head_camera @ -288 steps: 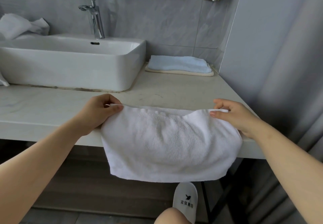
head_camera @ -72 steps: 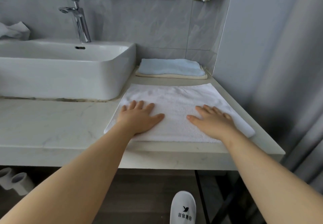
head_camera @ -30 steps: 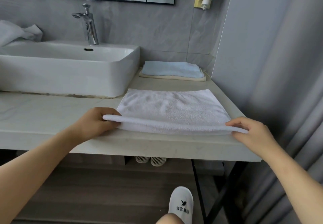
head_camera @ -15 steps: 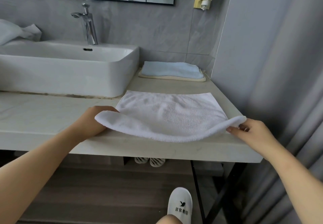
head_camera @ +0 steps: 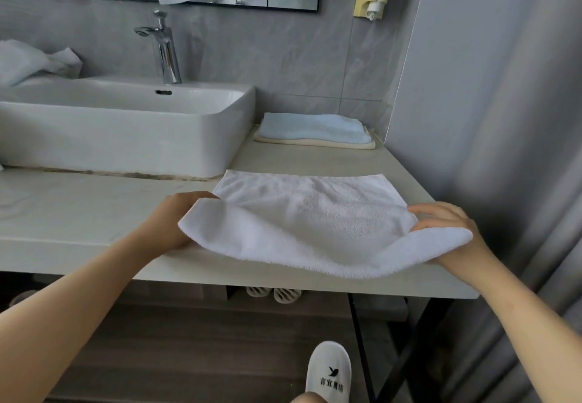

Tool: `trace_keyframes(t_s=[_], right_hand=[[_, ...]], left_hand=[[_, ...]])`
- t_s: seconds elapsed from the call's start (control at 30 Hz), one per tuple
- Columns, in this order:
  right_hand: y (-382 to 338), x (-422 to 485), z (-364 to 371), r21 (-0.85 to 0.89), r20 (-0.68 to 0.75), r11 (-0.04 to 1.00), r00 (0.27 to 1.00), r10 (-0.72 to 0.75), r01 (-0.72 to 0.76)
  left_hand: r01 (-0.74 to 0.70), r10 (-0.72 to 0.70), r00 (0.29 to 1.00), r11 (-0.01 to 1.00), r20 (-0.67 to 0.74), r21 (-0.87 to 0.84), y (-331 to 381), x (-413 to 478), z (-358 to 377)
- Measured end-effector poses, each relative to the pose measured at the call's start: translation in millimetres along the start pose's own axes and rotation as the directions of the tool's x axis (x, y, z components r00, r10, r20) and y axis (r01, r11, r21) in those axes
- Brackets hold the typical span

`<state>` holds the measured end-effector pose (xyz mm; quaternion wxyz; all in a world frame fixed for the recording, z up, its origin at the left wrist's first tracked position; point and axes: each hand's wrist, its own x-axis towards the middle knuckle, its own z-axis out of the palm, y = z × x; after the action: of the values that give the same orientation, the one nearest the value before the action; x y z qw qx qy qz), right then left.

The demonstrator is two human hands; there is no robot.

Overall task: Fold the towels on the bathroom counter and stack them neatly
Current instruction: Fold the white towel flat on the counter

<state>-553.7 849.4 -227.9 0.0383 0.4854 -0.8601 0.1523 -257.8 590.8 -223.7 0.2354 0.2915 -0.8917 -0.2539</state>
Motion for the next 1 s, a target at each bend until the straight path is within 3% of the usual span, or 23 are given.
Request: trace_keyframes(t_s=[0.03,0.1,0.17,0.3,0.47,0.57,0.7,0.9,1.0], right_hand=[[2,1,2,0.082,-0.003,0.997,1.0,-0.001,0.001],[4,-4,7,0.249,-0.075,0.968,0.997,-0.001,0.02],[-1,-5,7,0.464,-0.06,0.884,0.994,0.09,-0.052],[-15,-2,3,0.623,-0.039,0.774,0.985,0.169,-0.109],[-21,14,0,0.746,-0.032,0.647,0.962,0.271,-0.158],[-26,29,1,0.763,-0.069,0.617,0.925,0.374,-0.193],[-27,51,8,0.572,-0.156,0.747,0.848,0.506,-0.34],[-29,45,19,0.367,-0.239,0.835,0.826,0.51,-0.41],[-22,42,8,0.31,-0.133,0.847,0.862,0.489,-0.432]], left_hand=[[0.037,-0.037,0.999,0.999,-0.02,0.011,-1,0,1],[-0.058,0.058,0.998,0.993,0.0,0.104,-2,-2,-1],[-0.155,0.155,0.988,0.988,0.023,-0.011,-5,-4,-3],[0.124,-0.118,0.992,0.96,0.039,-0.252,-6,0,-9],[0.271,-0.305,0.952,0.8,0.025,-0.536,1,21,0],[0.348,-0.415,0.903,0.858,-0.111,-0.377,3,43,9],[0.421,-0.405,0.89,0.906,-0.21,0.037,5,63,14],[0.403,-0.385,0.915,0.865,-0.121,0.3,3,66,14],[0.354,-0.367,0.93,0.872,-0.029,0.339,10,58,7]])
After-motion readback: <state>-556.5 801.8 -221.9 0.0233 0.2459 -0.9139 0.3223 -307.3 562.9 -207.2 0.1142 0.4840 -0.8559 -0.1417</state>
